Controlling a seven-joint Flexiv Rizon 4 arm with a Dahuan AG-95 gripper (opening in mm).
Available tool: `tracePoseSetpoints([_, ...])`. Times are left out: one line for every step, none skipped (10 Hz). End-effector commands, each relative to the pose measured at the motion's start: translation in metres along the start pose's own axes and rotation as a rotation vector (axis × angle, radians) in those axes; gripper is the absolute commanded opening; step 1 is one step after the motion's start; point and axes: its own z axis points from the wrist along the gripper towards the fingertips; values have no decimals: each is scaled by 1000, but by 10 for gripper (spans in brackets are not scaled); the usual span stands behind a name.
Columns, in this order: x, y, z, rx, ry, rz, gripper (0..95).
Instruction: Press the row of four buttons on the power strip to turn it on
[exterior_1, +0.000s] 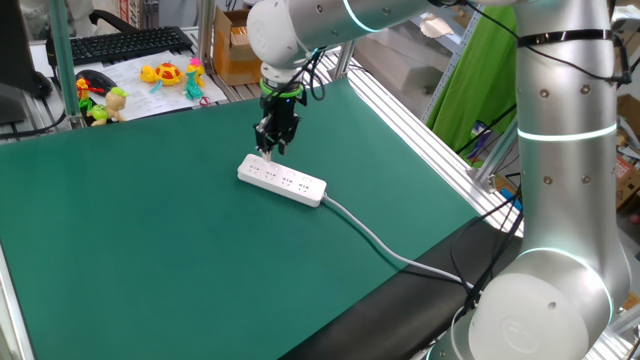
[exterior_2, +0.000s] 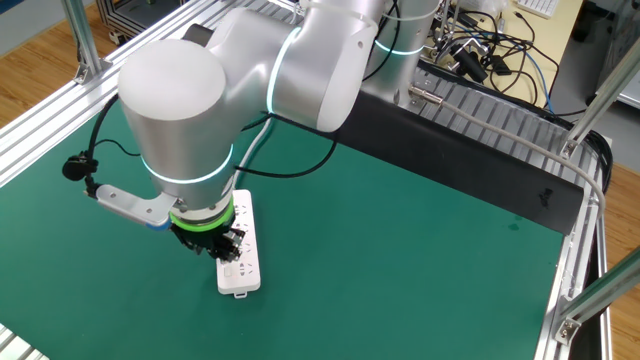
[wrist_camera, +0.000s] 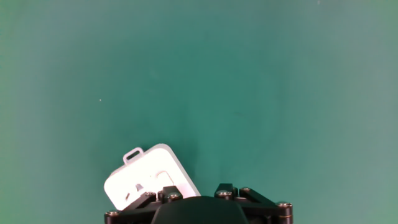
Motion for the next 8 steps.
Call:
tracePoseSetpoints([6, -2, -4, 3, 0, -2, 380])
tracePoseSetpoints([9, -5, -6, 3, 4, -5, 380])
tracePoseSetpoints([12, -8, -8, 3, 6, -6, 380])
tracePoseSetpoints([16, -11, -10, 2, 11, -8, 380])
tracePoseSetpoints([20, -12, -13, 0, 16, -8, 380])
tracePoseSetpoints([24, -14, -15, -1, 18, -9, 380])
tracePoseSetpoints([27, -16, -17, -1, 18, -9, 380])
tracePoseSetpoints([30, -18, -18, -1, 18, -10, 380])
